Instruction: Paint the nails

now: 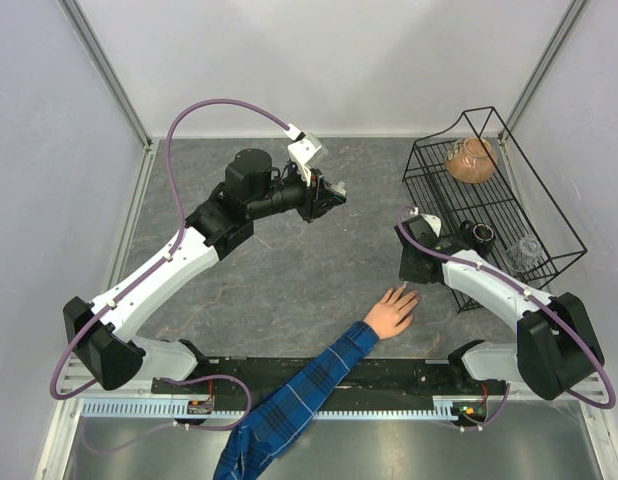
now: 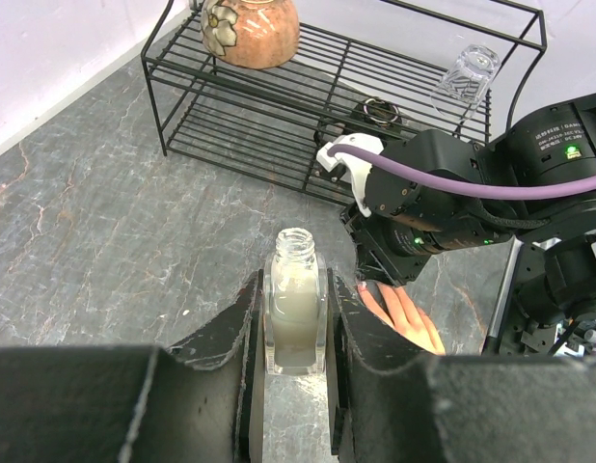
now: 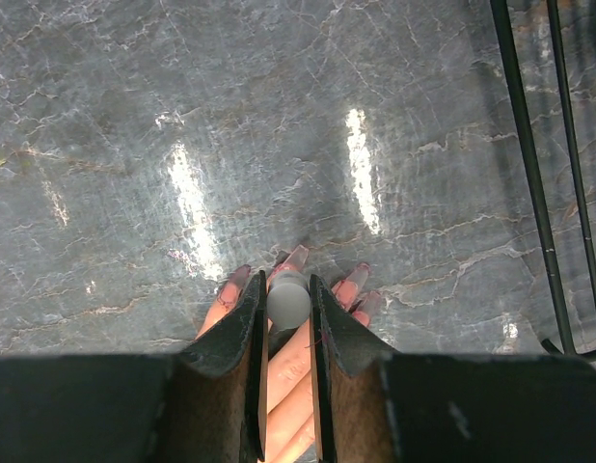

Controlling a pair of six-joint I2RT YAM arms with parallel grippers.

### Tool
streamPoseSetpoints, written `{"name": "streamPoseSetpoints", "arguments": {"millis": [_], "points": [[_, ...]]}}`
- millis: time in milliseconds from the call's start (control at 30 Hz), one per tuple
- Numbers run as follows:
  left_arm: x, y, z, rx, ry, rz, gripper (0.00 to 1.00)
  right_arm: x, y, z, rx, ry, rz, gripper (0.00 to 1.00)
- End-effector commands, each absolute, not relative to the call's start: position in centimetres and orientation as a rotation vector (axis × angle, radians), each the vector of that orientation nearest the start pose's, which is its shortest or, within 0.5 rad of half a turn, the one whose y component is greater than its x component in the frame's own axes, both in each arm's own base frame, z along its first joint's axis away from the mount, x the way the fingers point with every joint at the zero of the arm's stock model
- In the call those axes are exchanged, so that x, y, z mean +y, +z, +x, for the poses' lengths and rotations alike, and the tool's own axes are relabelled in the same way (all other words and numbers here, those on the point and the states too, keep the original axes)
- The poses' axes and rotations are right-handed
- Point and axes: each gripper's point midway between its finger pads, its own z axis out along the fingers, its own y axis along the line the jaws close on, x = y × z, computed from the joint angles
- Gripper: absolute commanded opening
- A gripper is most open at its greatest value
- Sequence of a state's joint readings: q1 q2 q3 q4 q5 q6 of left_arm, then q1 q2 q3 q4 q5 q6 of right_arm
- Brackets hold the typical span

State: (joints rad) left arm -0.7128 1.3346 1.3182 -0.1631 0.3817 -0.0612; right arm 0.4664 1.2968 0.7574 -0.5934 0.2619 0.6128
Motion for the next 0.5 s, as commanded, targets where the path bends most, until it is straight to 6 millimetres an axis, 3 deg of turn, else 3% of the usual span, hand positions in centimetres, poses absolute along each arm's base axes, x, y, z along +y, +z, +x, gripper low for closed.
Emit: {"name": "streamPoseSetpoints", "arguments": {"millis": [0, 467], "points": [[-32.73, 37.04, 28.63, 1.522, -0.846, 0.845, 0.02, 10.5, 5.81, 25.75, 2.595, 0.04, 0.263, 0.0], [-33.1, 36.8, 28.96, 1.528, -0.853, 0.849, 0.02, 10.27, 5.6, 25.57, 2.611, 0.035, 0.269, 0.0]]}}
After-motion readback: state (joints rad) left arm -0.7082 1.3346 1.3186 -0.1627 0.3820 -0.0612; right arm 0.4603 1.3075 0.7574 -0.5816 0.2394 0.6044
